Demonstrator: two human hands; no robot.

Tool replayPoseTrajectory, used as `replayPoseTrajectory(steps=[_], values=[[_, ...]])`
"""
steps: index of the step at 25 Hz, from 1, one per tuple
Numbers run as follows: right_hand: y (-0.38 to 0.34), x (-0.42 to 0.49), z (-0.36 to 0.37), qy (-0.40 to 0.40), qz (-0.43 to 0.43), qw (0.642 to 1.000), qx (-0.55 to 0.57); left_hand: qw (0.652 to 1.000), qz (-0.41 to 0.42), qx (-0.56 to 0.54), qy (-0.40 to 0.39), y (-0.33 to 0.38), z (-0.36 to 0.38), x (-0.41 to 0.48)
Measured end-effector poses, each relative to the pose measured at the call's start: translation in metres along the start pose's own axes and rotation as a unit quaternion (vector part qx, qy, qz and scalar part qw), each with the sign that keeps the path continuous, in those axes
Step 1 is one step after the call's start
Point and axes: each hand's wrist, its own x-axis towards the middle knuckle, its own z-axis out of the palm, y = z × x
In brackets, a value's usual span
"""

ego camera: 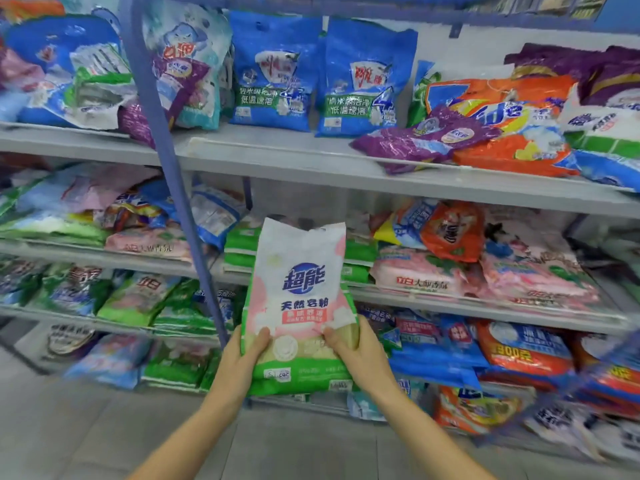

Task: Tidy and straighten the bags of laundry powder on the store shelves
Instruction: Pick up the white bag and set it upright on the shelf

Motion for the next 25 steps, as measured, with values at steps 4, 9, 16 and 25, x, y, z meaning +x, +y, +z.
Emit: replayPoseTrajectory(steps=[4, 9, 16, 25], values=[[0.022, 0.024, -0.006, 0.021, 0.053, 0.998, 0.003, 0.999, -0.041, 0.017, -0.019, -0.009, 0.017, 0.027], [0.016, 0.083, -0.035, 0.033, 0.059, 0.996, 0.066, 0.994, -0.037, 0.090, -0.045, 0.023, 0.053, 0.097], [-0.019, 0.196, -0.059, 0.104, 0.073, 0.991, 0.047, 0.992, -0.047, 0.099, -0.055, 0.077, 0.098, 0.214], [-0.005, 0.279, -0.065, 0.150, 0.089, 0.969, -0.175, 0.937, 0.026, 0.333, -0.103, 0.077, 0.134, 0.289]])
